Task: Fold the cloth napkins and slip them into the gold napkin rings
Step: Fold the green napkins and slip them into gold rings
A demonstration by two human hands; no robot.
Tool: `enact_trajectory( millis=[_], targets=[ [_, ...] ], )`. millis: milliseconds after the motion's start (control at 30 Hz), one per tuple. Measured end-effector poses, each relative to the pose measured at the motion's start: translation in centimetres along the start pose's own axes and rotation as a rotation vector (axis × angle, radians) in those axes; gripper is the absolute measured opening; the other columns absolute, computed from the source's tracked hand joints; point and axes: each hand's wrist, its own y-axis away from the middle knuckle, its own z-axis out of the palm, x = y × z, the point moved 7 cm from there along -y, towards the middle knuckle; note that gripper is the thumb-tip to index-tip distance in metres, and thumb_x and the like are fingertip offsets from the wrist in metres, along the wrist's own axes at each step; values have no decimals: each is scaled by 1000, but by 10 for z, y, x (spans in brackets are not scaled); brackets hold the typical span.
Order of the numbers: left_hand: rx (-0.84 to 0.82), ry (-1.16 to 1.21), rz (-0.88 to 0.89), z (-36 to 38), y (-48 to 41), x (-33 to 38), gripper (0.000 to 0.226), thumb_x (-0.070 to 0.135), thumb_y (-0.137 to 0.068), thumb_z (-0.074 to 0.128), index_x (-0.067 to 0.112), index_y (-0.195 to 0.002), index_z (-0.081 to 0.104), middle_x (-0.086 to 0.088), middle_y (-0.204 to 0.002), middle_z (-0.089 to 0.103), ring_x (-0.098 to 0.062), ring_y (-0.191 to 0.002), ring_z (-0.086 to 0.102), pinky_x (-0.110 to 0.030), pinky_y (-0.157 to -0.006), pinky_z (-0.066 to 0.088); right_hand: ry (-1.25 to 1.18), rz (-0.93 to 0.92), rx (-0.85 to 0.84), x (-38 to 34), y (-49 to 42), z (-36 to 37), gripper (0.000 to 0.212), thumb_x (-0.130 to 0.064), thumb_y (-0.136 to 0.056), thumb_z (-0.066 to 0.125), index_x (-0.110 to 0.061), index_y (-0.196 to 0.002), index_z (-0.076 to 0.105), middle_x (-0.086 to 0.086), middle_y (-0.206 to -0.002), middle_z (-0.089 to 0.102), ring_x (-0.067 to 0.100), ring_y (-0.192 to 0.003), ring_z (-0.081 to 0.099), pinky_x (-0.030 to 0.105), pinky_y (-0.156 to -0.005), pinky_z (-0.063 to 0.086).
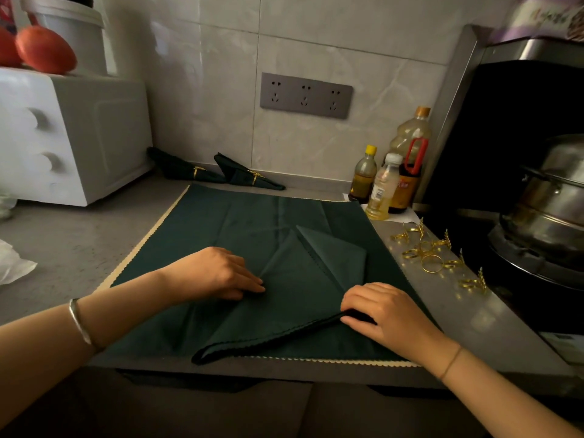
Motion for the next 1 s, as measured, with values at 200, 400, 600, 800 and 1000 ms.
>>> enact_trajectory(
  millis=[200,400,600,800,1000],
  targets=[
    [173,333,-321,7,3,-27,29,42,-82,50,35,-101,71,20,-93,70,2,-84,58,5,-70,34,-206,255,72,19,-1,6,32,-54,-87,48,-26,-80,62,-21,-98,53,1,-85,57,17,-70,48],
    [182,678,-668,22,-17,-46,18,47,-80,66,30,-75,62,18,-62,62,4,-58,56,-9,-60,39,-379,398,140,29,-5,9,21,-25,-82,70,-29,-87,50,-24,-110,46,7,-80,58,23,-70,49],
    [65,688,-829,31,-36,-63,17,29,-86,69,14,-93,71,7,-78,66,-1,-70,60,-13,-68,46,-420,483,226,71,-26,7,18,-15,-85,66,-24,-94,54,-13,-112,48,2,-95,51,11,-83,40],
    [90,669,-942,37,-45,-65,14,30,-87,68,18,-92,71,4,-85,66,-11,-84,62,-23,-76,49,-545,798,83,141,-46,41,35,-23,-93,56,-19,-128,47,0,-131,49,16,-117,46,27,-92,36],
    [130,613,-1029,35,-57,-79,14,27,-92,61,18,-102,65,3,-93,63,-16,-93,62,-34,-87,52,-528,799,121,140,-42,30,38,-23,-88,63,-20,-124,50,-5,-94,59,3,-72,48,23,-72,38]
  ],
)
